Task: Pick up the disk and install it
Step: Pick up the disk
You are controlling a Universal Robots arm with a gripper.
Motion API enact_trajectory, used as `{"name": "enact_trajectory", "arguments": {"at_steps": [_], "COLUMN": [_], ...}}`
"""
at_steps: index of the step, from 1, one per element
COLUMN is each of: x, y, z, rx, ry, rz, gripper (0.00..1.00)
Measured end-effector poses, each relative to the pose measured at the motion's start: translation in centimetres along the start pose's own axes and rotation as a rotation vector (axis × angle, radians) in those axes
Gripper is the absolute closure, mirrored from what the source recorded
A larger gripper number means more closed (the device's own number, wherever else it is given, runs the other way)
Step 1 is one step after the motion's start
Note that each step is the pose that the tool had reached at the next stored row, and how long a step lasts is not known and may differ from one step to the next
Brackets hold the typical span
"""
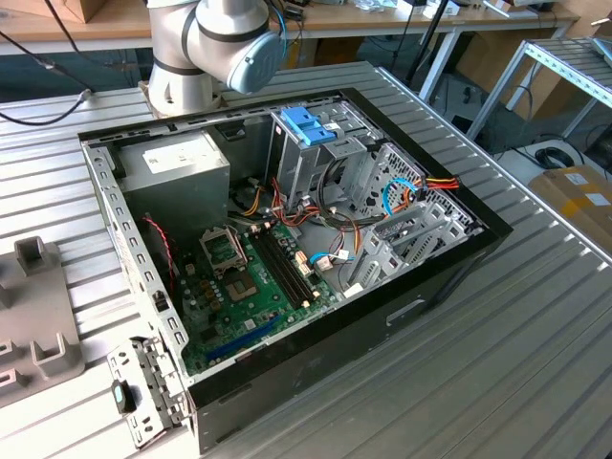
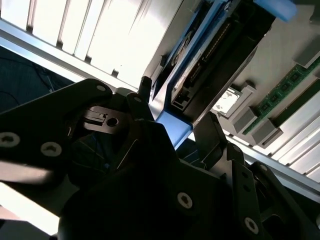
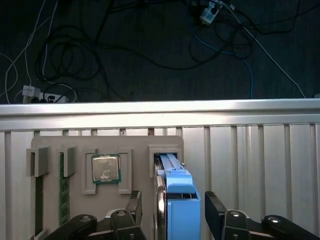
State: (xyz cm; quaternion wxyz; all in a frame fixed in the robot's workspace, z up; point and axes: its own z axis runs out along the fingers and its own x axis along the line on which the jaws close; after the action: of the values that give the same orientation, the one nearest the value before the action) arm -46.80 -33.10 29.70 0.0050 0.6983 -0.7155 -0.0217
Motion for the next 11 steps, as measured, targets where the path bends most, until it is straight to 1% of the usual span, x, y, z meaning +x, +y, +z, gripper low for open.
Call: {"name": "enact_trajectory", "arguments": {"at_steps": [8,11], "x": [0.01,0.01], "y": [0.16,0.17], "z": [0.67,0.7], "rx": [0.0,-0.0003], "ry": [0.0,0.0003], "rz": [-0.004,-0.004], "gripper": [0.38,0.38]}}
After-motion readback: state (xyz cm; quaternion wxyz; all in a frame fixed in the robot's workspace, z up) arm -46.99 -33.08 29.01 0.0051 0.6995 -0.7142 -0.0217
